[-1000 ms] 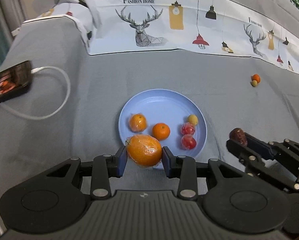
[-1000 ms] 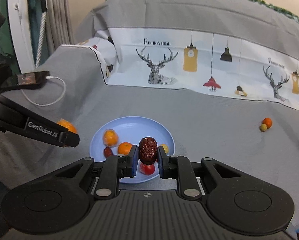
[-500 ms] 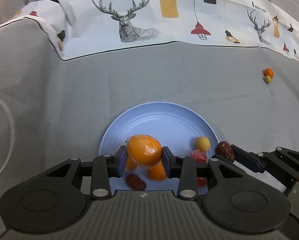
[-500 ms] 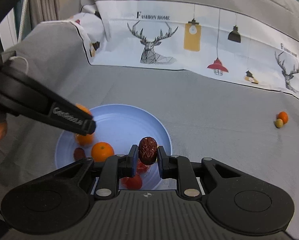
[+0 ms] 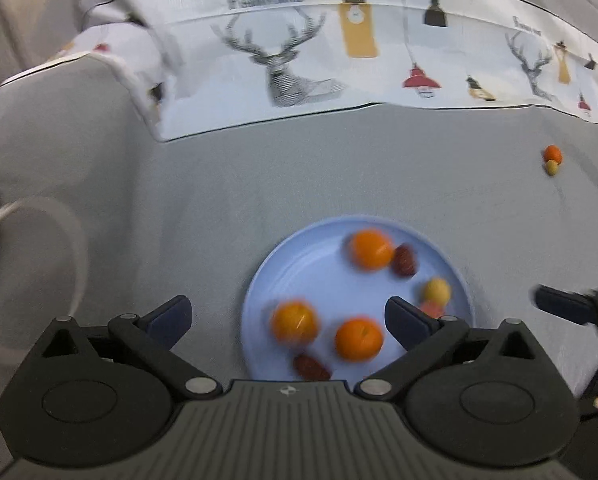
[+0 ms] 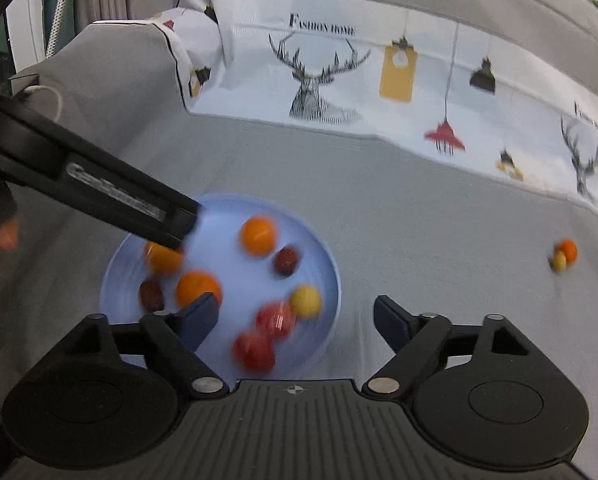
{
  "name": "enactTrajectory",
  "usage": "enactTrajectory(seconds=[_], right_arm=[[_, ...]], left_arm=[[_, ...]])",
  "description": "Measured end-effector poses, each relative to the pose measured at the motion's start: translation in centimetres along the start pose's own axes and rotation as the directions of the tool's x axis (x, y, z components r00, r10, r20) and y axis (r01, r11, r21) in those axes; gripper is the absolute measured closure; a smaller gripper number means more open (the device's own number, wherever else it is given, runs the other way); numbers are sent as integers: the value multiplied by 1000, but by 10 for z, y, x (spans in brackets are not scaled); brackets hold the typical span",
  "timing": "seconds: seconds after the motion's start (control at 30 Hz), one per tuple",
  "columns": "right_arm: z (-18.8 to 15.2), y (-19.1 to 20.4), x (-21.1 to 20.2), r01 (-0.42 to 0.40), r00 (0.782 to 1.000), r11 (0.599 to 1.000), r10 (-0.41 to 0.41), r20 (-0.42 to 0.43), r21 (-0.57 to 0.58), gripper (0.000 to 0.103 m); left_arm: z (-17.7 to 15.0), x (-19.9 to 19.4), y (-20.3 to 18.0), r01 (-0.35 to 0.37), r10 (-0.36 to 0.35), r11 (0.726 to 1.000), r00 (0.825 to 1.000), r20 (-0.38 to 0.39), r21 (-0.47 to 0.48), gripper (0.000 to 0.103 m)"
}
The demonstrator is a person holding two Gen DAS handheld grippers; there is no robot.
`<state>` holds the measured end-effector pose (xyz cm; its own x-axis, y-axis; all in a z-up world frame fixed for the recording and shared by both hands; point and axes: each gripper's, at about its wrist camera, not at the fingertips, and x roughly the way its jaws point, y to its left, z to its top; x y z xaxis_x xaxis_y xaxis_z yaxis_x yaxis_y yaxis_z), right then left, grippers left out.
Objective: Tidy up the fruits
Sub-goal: 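Open both tools to drop the orange fruit and jujube onto the plate, then move both open tools toward the last mandarin and yellow fruit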
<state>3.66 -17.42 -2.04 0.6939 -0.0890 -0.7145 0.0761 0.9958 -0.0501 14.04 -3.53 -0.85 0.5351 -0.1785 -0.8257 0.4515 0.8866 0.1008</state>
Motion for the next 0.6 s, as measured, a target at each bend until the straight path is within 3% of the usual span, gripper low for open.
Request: enactTrajectory(seconds=[0.17,0.33,0.6], right_arm=[[-25,6,-47,-34,998,998,36,-47,59,8],[-37,13,-93,-29,1000,995,30,-8,94,3],[-45,17,-149,-14,993,995,2,118,94,1]], left_arm=[[-38,-38,12,-48,45,998,997,-70,-49,0],[-87,-81,20,-79,63,991,988,-144,-105,0],[-111,-134,8,-122,118,990,991,-54,-74,0]])
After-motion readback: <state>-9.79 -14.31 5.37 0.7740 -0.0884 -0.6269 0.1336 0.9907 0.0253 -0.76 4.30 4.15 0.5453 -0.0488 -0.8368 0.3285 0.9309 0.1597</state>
